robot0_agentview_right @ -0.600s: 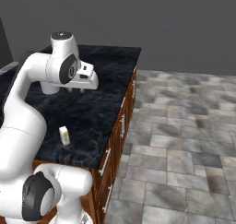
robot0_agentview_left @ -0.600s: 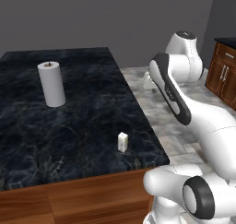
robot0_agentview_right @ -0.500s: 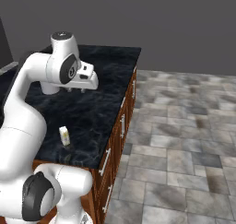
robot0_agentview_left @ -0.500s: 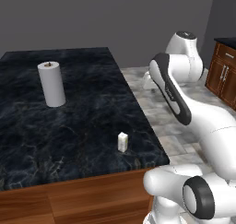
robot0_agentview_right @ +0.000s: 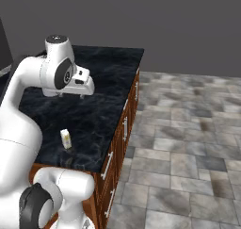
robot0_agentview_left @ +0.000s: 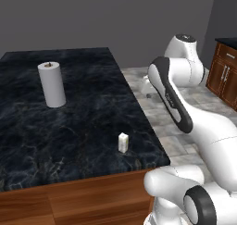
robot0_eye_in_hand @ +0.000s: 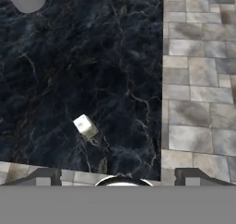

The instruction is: Pick the boxed drink from the counter and place it in the open cabinet.

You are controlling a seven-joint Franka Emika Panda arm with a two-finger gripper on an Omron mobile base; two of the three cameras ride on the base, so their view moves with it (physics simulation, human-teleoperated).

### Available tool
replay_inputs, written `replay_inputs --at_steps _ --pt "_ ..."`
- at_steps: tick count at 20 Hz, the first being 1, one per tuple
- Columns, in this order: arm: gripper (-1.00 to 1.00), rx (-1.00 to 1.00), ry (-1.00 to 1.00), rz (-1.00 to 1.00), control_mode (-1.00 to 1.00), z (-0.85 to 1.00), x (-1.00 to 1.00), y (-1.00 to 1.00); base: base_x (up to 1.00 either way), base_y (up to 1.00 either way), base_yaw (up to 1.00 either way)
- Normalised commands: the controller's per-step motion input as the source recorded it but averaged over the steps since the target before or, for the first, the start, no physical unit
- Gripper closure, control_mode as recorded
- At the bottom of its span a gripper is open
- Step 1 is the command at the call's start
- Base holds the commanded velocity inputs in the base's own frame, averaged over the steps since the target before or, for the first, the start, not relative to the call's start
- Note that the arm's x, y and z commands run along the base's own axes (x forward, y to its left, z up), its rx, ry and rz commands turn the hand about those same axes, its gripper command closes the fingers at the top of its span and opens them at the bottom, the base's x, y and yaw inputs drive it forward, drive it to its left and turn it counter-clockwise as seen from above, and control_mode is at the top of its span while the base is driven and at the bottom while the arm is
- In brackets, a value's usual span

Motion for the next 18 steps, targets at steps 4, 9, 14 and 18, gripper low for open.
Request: replay_inputs --at_steps 4,9,14,18 --pt "-1.00 0.00 0.00 0.08 -1.00 -0.17 -0.37 0.02 0.00 0.00 0.00" --pt "-1.00 0.00 -0.09 0.11 -1.00 -0.18 -0.51 0.00 0.00 0.00 0.00" --pt "-1.00 0.01 -0.10 0.15 -1.00 -0.36 -0.55 -0.07 0.00 0.00 0.00" --pt "-1.00 0.04 -0.12 0.14 -1.00 -0.46 -0.54 -0.16 0.00 0.00 0.00"
